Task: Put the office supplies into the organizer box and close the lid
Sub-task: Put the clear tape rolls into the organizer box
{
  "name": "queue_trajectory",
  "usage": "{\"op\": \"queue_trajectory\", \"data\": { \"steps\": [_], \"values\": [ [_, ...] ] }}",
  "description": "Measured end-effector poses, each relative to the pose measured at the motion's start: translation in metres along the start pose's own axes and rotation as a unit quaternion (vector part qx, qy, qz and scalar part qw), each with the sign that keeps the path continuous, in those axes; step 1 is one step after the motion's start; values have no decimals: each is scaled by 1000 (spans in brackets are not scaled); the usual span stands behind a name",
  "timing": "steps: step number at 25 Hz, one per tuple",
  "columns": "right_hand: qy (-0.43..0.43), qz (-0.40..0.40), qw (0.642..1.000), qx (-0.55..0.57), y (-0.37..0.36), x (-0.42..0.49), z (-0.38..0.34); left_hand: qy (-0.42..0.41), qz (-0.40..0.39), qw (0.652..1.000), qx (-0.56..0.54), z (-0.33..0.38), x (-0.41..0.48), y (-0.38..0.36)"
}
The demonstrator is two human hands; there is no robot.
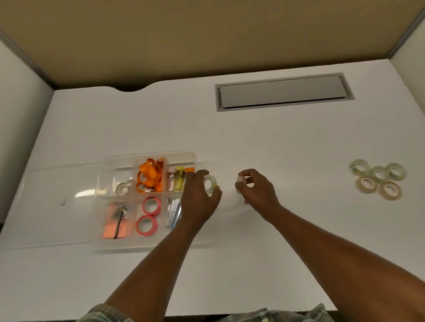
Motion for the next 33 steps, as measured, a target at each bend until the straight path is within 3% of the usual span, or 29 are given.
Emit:
{"op": "queue_trajectory", "data": {
  "steps": [8,17,25,33],
  "values": [
    [90,-78,991,-66,-131,22,-97,81,97,992,2,-109,5,117],
    [132,-146,973,-121,-236,42,-153,174,104,979,1,-182,12,165],
    [104,-159,970,-152,-268,61,-161,163,94,982,24,-195,26,176],
    [120,-126,975,-135,-248,52,-146,132,90,987,8,-174,25,167]
  ]
}}
Point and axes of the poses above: each hand's wrist, its own x-axis towards the middle knuckle, its own y-axis out of the back of the hand, z = x × y, the point moved 4 cm from there along x, towards the middle knuckle, and after that the axes turned 7 degrees about -z, right-handed, at the moved point
